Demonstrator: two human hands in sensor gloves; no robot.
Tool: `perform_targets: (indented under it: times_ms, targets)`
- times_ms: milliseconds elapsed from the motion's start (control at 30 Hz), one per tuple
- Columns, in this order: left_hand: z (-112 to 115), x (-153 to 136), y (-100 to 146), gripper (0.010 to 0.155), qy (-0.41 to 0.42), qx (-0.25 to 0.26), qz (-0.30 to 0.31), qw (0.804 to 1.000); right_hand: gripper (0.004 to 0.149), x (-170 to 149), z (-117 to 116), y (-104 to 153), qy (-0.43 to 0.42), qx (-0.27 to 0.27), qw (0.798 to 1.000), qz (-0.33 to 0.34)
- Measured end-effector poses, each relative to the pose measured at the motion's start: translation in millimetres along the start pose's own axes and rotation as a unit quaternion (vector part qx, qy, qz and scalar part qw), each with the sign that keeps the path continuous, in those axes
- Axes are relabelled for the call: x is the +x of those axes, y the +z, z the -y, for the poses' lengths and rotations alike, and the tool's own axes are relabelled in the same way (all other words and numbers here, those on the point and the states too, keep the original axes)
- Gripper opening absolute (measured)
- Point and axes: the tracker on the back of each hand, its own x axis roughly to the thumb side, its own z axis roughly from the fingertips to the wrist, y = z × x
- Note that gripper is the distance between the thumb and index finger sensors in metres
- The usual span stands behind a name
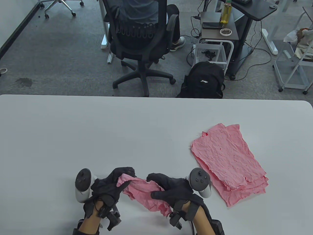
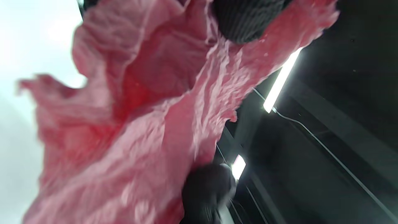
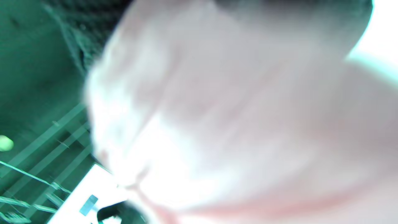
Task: Flatten crumpled papers and stack
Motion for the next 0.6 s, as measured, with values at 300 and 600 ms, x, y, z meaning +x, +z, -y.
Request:
perform_targets:
  times_ms: [300, 600]
  targets:
    - [-11, 16, 5, 0.046, -0.158, 0.093, 0.01, 0.983, 0.041, -3, 24, 11, 0.112, -0.139, 0.982, -0.058]
    - [-25, 26, 1, 0.045, -0.105, 0.057, 0.002, 0.993, 0.041, -15, 27, 14, 0.132, -0.169, 0.974, -0.076]
